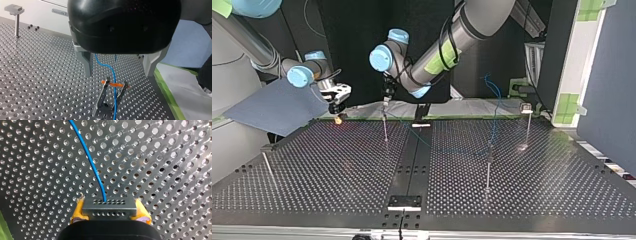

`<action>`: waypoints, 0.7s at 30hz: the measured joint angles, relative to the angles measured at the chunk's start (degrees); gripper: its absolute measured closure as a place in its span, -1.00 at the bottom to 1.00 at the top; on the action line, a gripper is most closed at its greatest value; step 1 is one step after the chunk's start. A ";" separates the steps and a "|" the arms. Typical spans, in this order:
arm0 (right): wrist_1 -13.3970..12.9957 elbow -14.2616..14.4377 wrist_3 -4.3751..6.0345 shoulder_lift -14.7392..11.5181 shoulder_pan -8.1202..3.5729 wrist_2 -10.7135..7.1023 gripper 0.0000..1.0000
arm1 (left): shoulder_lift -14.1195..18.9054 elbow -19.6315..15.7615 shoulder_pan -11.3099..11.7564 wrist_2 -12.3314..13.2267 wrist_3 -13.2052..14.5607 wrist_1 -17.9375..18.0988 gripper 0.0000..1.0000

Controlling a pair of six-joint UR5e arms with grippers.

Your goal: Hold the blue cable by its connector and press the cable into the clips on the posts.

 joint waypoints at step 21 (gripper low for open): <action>0.22 -0.04 -0.06 -0.02 -0.31 -0.01 1.00 | 2.05 -4.78 -0.62 -0.41 0.11 0.72 -1.00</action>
